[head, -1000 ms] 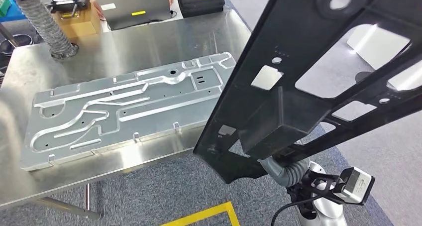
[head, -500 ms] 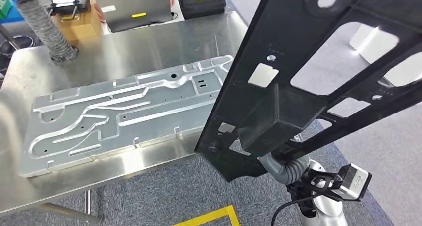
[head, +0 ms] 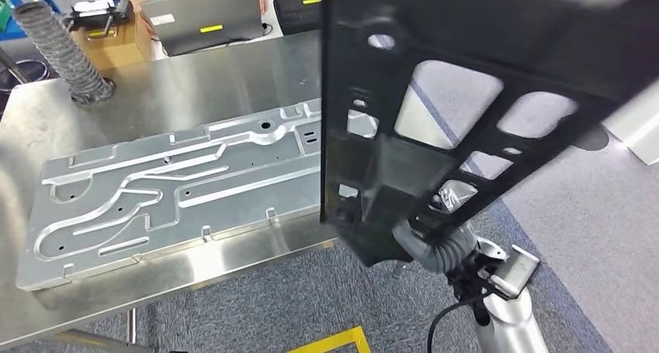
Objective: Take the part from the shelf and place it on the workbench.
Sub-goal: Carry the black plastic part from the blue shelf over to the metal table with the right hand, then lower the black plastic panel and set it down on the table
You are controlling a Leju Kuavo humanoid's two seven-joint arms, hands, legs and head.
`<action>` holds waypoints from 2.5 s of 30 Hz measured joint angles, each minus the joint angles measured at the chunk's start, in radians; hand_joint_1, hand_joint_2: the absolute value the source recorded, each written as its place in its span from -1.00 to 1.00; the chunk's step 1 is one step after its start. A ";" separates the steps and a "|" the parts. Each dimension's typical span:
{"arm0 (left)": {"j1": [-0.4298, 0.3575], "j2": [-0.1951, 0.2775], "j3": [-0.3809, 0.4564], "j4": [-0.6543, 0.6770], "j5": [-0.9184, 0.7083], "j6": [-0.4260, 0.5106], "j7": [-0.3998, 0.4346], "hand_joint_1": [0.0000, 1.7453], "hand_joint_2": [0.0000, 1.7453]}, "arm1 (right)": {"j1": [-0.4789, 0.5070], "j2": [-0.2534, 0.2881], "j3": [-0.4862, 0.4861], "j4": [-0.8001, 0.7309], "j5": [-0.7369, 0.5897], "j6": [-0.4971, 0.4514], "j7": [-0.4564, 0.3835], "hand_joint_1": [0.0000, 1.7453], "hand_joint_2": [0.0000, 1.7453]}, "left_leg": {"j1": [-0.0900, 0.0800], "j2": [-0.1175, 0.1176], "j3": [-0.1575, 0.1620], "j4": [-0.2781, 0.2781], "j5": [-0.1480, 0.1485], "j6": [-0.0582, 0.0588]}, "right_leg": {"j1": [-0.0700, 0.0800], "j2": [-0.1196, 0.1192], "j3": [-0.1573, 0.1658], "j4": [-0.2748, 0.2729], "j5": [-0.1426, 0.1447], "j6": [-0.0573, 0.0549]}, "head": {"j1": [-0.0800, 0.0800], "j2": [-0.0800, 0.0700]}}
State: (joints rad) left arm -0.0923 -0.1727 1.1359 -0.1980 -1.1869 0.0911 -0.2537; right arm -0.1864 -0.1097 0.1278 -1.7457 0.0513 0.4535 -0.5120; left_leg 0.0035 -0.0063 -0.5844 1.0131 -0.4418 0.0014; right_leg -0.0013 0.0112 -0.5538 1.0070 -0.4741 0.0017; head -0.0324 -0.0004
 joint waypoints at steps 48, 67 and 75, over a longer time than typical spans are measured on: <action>-0.038 -0.009 -0.017 0.000 -0.052 0.005 -0.026 -1.00 1.00 | -0.986 -0.070 0.502 1.400 1.265 -0.802 0.263 0.98 1.00 | 0.004 0.000 -0.035 0.019 0.006 -0.010 | -0.012 -0.004 -0.074 0.012 0.053 0.002 | 0.000 0.000; -0.047 -0.015 -0.033 0.001 -0.066 0.002 -0.026 -1.00 1.00 | -0.960 0.084 0.500 1.398 1.235 -0.776 0.182 0.98 1.00 | 0.010 0.000 -0.031 0.001 0.025 0.022 | -0.007 -0.007 -0.158 0.219 -0.066 0.029 | 0.000 0.000; -0.050 -0.020 -0.046 0.001 -0.073 0.001 -0.030 -1.00 1.00 | -0.919 0.091 0.500 1.398 1.217 -0.779 0.158 0.98 1.00 | 0.003 -0.005 -0.028 0.008 0.015 0.012 | 0.001 -0.008 -0.079 0.017 0.057 0.007 | 0.000 0.000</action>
State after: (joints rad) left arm -0.1419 -0.1930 1.0901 -0.1969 -1.2603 0.0925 -0.2836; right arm -1.1050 -0.0188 0.6279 -0.3478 1.2682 -0.3256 -0.3538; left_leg 0.0066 -0.0109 -0.6119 1.0208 -0.4273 0.0130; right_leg -0.0004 0.0027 -0.6331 1.0240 -0.4175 0.0086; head -0.0321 -0.0004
